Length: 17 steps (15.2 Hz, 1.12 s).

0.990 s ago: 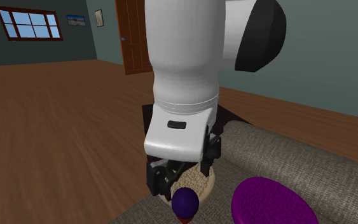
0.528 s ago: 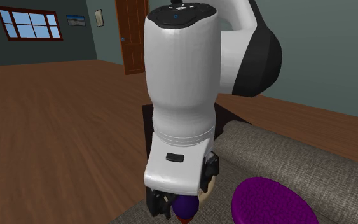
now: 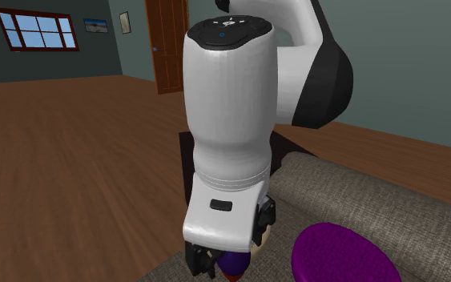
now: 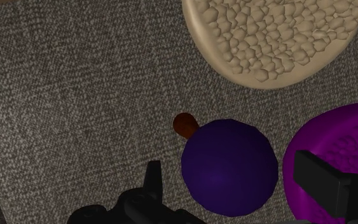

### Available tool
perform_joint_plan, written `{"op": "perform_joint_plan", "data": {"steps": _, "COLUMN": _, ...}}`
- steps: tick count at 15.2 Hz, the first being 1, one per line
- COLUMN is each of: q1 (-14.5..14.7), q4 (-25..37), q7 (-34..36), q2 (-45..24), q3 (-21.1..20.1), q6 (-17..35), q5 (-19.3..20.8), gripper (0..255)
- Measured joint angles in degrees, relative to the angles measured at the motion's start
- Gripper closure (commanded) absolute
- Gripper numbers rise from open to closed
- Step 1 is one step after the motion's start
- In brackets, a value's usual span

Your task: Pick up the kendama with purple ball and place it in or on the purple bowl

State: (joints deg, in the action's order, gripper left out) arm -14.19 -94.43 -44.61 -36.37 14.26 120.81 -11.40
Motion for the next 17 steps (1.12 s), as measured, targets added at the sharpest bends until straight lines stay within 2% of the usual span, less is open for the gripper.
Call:
{"op": "perform_joint_plan", "data": {"steps": 1, "q1": 0.0, "q4": 0.0, "q7": 0.0, "q2": 0.0, "q3": 0.0, "q6": 0.0, "q5": 0.0, "gripper": 255}}
{"op": "perform_joint_plan", "data": {"steps": 11, "q1": 0.0, "q4": 0.0, "q7": 0.0, "q2": 0.0, "q3": 0.0, "q6": 0.0, "q5": 0.0, "gripper": 255}}
{"op": "perform_joint_plan", "data": {"steps": 17, "q1": 0.3, "q4": 0.6, "q7": 0.5, "q2": 2.1, "q3": 0.4, "q6": -2.7, "q5": 0.6, "gripper": 255}}
